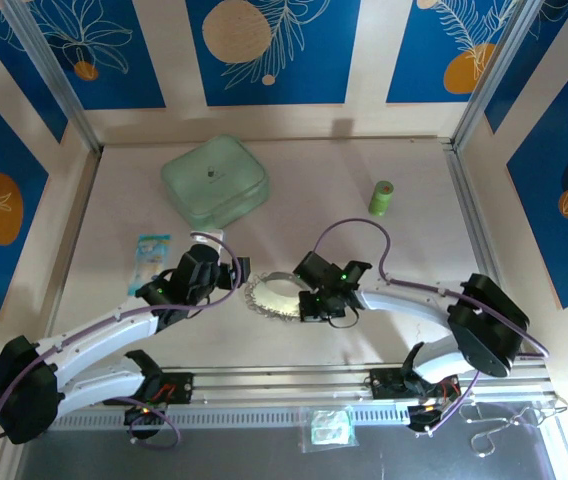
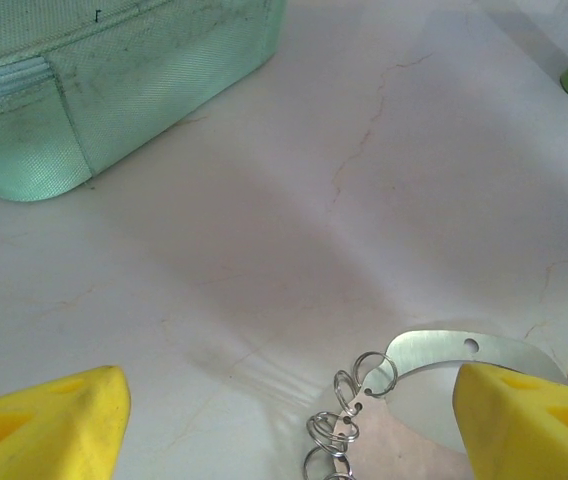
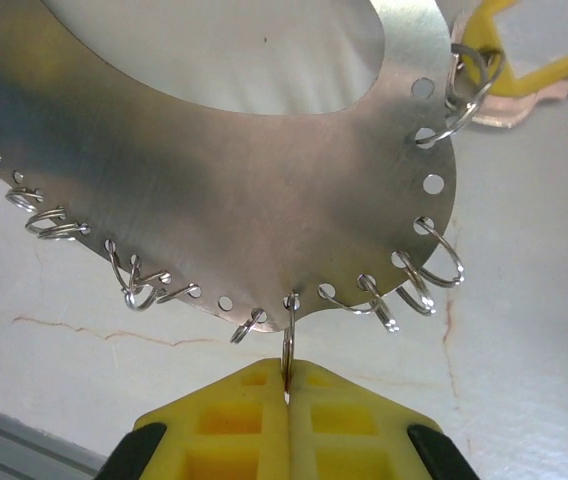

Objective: Put the keys on the keyring

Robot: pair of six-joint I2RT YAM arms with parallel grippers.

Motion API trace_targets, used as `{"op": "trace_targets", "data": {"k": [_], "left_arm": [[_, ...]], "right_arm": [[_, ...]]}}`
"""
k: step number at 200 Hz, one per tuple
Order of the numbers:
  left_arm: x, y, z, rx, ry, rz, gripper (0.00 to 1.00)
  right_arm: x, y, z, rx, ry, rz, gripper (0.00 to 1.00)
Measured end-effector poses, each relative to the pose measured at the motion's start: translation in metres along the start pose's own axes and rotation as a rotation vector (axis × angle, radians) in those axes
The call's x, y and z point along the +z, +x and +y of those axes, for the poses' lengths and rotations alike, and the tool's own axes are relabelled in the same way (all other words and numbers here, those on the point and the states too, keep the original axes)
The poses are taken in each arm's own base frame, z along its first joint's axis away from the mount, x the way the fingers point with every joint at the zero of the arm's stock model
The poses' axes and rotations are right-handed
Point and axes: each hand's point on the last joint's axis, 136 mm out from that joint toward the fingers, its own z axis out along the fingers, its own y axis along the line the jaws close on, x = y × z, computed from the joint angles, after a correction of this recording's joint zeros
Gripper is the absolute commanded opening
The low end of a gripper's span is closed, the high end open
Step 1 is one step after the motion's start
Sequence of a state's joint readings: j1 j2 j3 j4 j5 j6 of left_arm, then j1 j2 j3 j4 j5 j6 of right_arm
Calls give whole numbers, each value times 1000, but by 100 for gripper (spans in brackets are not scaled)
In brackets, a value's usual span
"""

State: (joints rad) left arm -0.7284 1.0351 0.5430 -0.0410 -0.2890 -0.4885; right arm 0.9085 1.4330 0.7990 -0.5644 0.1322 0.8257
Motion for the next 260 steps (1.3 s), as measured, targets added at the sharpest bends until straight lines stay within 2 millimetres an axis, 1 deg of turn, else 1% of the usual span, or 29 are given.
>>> {"op": "trace_targets", "data": {"k": [43, 88, 96, 109, 115, 156, 176, 200, 228, 260], "left_arm": [[0, -1, 1, 8, -7, -4, 83], [-2, -3, 1, 16, -5, -15, 83], [-2, -3, 1, 16, -5, -15, 83], [-2, -3, 1, 18, -5, -15, 83], [-2, -3, 1, 20, -5, -15, 83], [-2, -4, 1, 22, -4, -17, 84], [-1, -3, 1, 23, -5, -13, 84], [-1, -3, 1, 24, -5, -13, 83], [-1, -3, 0, 23, -4, -15, 83], [-1, -4, 0, 23, 0, -16, 84]], "right_arm": [[14, -8, -4, -47, 20, 57, 0], [22, -13, 3, -84, -9, 90, 0], [22, -14, 4, -85, -17, 90, 5], [23, -15, 5, -91, -24, 90, 17], [24, -15, 6, -94, -26, 90, 20], [27, -17, 4, -93, -24, 92, 26], [27, -21, 5, -88, -30, 80, 26], [27, -27, 8, -87, -33, 67, 23], [26, -33, 10, -98, -30, 53, 16], [25, -34, 9, -112, -20, 48, 8]]}}
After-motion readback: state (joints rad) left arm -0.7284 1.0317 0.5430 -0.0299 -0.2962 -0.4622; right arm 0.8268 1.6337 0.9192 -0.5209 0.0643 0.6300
